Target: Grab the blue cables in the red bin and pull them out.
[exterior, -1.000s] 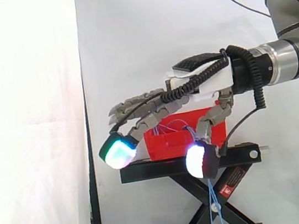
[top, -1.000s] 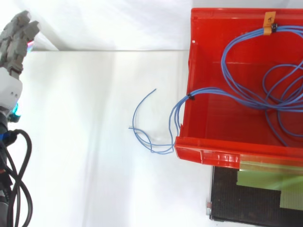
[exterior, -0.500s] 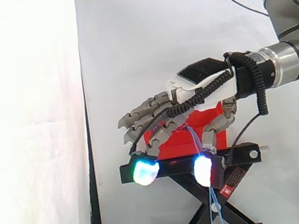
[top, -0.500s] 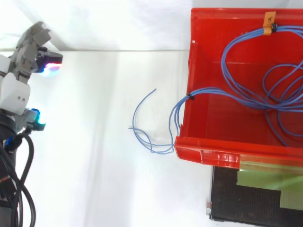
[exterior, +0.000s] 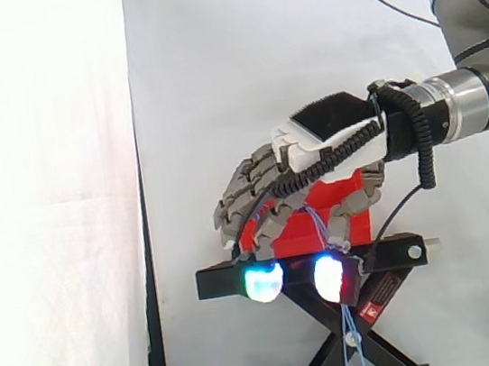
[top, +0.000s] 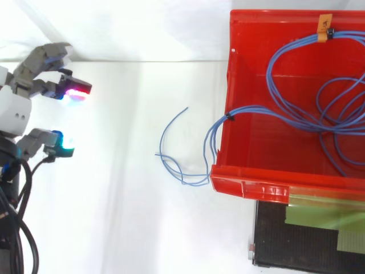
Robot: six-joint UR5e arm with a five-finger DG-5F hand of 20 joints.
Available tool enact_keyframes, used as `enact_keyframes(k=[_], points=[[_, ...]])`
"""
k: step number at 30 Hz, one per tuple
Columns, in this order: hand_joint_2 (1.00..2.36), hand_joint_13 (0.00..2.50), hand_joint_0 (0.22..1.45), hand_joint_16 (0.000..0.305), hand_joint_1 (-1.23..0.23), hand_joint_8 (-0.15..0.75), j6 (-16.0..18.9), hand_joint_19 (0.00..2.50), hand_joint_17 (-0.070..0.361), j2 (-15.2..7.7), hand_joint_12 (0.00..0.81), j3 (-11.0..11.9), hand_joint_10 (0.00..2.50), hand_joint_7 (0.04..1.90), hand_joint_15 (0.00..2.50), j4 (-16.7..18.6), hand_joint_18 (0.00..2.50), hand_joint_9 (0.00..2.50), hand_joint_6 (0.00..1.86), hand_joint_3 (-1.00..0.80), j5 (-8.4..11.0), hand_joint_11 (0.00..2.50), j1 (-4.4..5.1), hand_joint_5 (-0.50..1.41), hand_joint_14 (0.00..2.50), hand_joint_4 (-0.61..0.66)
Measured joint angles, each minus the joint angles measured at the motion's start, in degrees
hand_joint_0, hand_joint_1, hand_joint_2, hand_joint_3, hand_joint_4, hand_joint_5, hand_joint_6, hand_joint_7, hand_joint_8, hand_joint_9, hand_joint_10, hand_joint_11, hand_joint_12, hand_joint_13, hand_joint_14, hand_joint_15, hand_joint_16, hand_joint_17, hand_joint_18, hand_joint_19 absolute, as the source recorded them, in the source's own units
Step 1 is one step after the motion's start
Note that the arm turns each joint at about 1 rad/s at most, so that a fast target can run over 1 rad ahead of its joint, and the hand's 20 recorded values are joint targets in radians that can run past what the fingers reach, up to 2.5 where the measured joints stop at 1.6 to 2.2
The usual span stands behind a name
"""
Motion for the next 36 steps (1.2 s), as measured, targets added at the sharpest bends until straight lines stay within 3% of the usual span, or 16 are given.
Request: enact_keyframes(k=[22, 28, 36], points=[[1.00, 0.65, 0.80, 0.043, -1.02, 0.268, -9.0, 0.60, 0.097, 0.0, 0.348, 0.3, 0.02, 0.69, 0.57, 0.3, 0.46, 0.80, 0.03, -1.00, 1.56, 0.70, 0.40, 0.76, 0.02, 0.25], [1.00, 0.65, 0.80, 0.043, -1.01, 0.266, -13.5, 0.61, 0.097, 0.0, 0.346, 0.3, 0.02, 0.70, 0.57, -2.2, 0.46, 0.80, 0.00, -1.00, 1.61, 0.69, 0.15, 0.77, 0.02, 0.25], [1.00, 0.65, 0.80, 0.043, -1.00, 0.268, -17.0, 0.61, 0.097, 0.0, 0.348, 0.4, 0.02, 0.69, 0.58, -5.8, 0.46, 0.80, 0.00, -1.00, 1.32, 0.70, -0.96, 0.77, 0.02, 0.26]])
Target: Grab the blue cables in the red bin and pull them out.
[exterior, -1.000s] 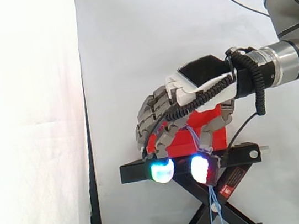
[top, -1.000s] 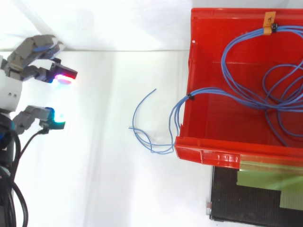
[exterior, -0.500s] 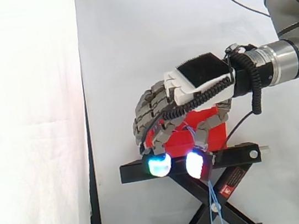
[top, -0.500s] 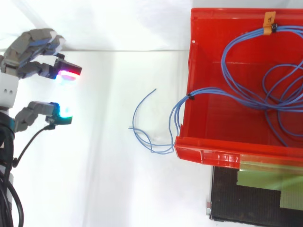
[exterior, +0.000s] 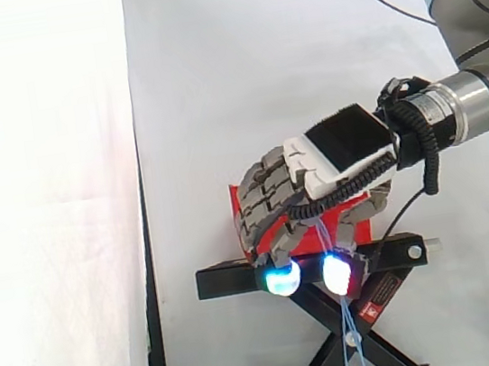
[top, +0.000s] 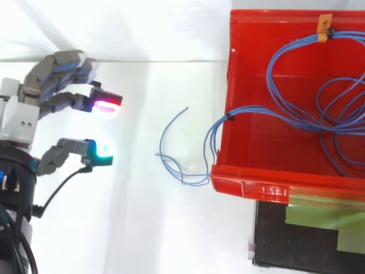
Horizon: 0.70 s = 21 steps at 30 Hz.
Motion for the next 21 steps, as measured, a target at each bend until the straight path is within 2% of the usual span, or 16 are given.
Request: enact_keyframes(k=[9, 21], points=[[1.00, 0.65, 0.80, 0.043, -1.00, 0.270, -5.3, 0.61, 0.097, 0.0, 0.350, 1.0, 0.02, 0.69, 0.57, -3.4, 0.46, 0.80, 0.00, -1.00, -0.09, 0.70, -1.39, 0.76, 0.02, 0.24], [1.00, 0.65, 0.81, 0.043, -0.99, 0.268, -8.8, 0.62, 0.097, 0.0, 0.346, 1.0, 0.02, 0.69, 0.57, -3.5, 0.46, 0.80, 0.00, -1.00, -0.94, 0.68, -3.00, 0.76, 0.02, 0.24]])
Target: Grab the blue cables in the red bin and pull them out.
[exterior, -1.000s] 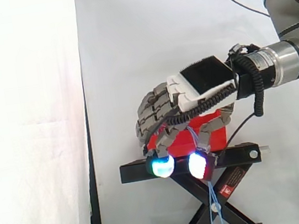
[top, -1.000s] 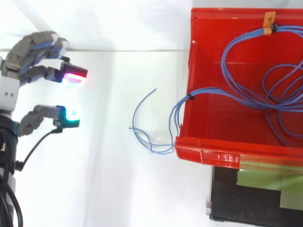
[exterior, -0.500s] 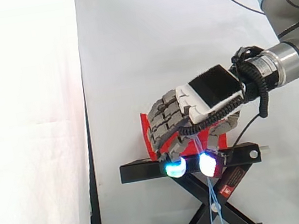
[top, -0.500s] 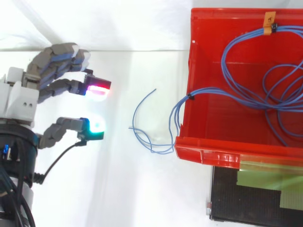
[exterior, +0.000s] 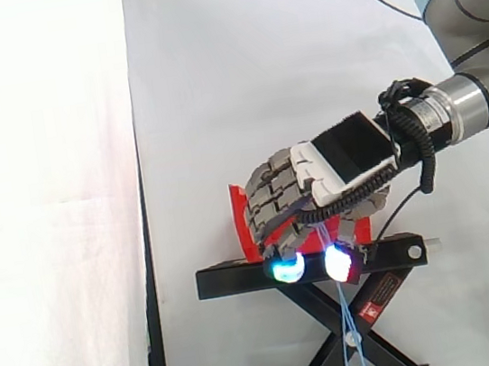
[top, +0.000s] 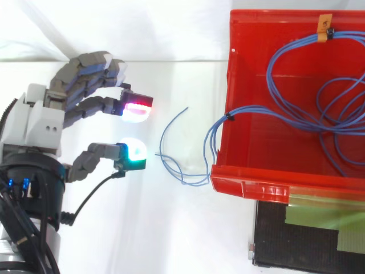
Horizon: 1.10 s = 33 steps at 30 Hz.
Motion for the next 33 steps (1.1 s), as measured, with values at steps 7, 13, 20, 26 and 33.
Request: enact_keyframes(k=[7, 13, 20, 26, 33], points=[[1.00, 0.65, 0.81, 0.043, -0.99, 0.266, -2.3, 0.62, 0.096, 0.0, 0.347, 0.0, 0.02, 0.69, 0.58, -0.5, 0.46, 0.81, 0.00, -1.00, -0.52, 0.70, -0.90, 0.76, 0.02, 0.24], [1.00, 0.65, 0.81, 0.043, -1.00, 0.267, -3.9, 0.62, 0.096, 0.0, 0.345, 0.0, 0.02, 0.69, 0.57, -1.0, 0.46, 0.81, 0.00, -1.00, -1.11, 0.70, -1.61, 0.76, 0.02, 0.25], [1.00, 0.66, 0.81, 0.043, -1.01, 0.267, -6.0, 0.61, 0.097, 0.0, 0.345, 0.0, 0.02, 0.69, 0.57, -1.6, 0.47, 0.82, 0.00, -1.00, -1.45, 0.70, -2.15, 0.77, 0.02, 0.25], [1.00, 0.66, 0.80, 0.043, -1.01, 0.267, -7.1, 0.62, 0.097, 0.0, 0.347, 0.0, 0.02, 0.69, 0.58, -2.5, 0.47, 0.83, 0.00, -1.00, -1.47, 0.69, -2.49, 0.77, 0.02, 0.26], [1.00, 0.66, 0.80, 0.044, -1.01, 0.269, -8.4, 0.62, 0.098, 0.0, 0.346, 0.0, 0.02, 0.68, 0.57, -3.2, 0.47, 0.82, 0.00, -1.00, -1.47, 0.70, -2.86, 0.77, 0.02, 0.25]])
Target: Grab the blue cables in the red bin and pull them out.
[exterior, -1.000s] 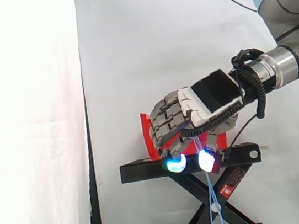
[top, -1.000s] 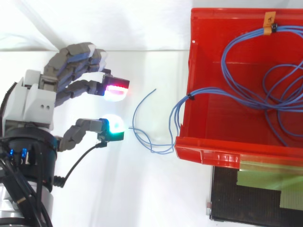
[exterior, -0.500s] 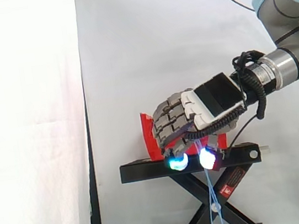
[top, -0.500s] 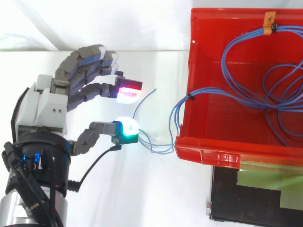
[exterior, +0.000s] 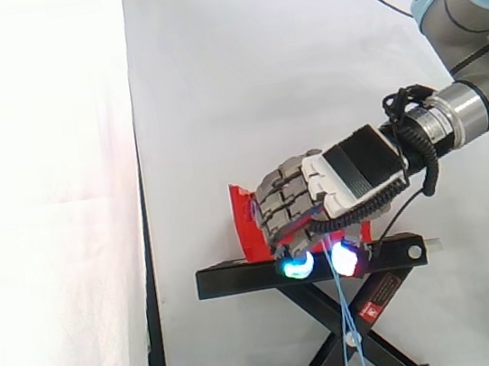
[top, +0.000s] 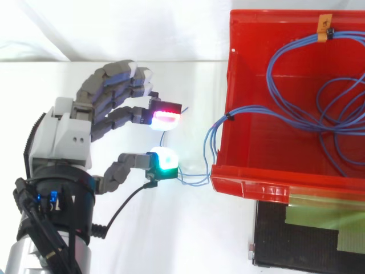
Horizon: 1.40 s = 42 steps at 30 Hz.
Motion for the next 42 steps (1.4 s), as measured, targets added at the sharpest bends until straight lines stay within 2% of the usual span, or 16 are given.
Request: enact_keyframes(k=[12, 42], points=[[1.00, 0.66, 0.80, 0.044, -1.01, 0.266, -2.7, 0.62, 0.098, 0.0, 0.348, 0.0, 0.02, 0.68, 0.58, -0.9, 0.47, 0.82, 0.00, -1.00, 0.00, 0.69, -0.84, 0.77, 0.02, 0.26], [1.00, 0.67, 0.80, 0.044, -1.00, 0.270, -6.2, 0.63, 0.098, 0.0, 0.349, -1.2, 0.02, 0.68, 0.58, -0.3, 0.47, 0.83, 0.00, -1.00, -0.31, 0.69, -2.83, 0.76, 0.02, 0.26]])
